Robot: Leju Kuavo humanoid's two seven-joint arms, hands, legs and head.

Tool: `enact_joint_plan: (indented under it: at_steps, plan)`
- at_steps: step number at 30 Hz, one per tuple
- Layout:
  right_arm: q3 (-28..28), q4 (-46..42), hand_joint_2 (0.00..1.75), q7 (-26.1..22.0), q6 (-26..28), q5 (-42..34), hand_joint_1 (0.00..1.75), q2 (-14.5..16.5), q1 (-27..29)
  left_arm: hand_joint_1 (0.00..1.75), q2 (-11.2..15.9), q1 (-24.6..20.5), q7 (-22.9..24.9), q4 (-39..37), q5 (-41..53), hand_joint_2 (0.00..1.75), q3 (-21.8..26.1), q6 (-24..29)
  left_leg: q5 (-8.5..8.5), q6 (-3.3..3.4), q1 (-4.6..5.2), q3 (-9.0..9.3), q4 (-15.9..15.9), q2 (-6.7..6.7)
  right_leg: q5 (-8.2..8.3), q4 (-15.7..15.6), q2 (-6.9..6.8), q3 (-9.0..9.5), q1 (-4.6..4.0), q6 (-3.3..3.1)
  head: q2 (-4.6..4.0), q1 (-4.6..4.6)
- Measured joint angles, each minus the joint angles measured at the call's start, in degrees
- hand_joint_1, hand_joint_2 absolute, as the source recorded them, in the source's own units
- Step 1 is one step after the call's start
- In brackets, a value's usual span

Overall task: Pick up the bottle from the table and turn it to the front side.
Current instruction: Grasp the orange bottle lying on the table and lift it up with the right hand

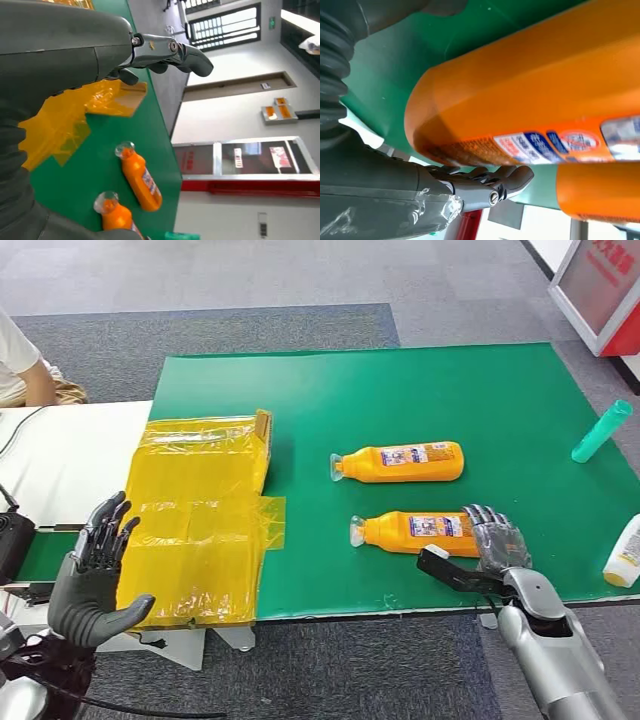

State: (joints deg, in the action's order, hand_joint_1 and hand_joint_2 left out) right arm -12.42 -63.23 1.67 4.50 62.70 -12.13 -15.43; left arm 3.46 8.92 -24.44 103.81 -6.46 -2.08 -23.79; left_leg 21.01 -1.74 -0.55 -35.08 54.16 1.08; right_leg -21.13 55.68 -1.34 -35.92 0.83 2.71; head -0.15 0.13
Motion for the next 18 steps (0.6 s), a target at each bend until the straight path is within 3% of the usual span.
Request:
enact_joint_plan:
  at_steps: [11,18]
  plan:
    - [-3.54,10.84,1.75,-0.11,-4.35,2.25,0.00,1.17,-9.46,0.00,0.09,0.00,0.57,0.01,-4.51,1.75,1.02,-4.00,-0.09,0.00,0.00,0.20,0.00,0.01,0.15,0.00,0.02,0.17,0.00,-0.09,0.00,-0.01]
    - [-6.96,17.25,1.75,0.16,-4.18,3.18,0.00,2.80,-14.50,0.00,0.08,0.23,0.54,0.01,-5.89,1.75,0.98,-5.20,-0.24,-0.03,-0.01,0.27,0.00,0.01,0.28,-0.01,0.02,0.23,-0.01,-0.11,0.00,-0.01]
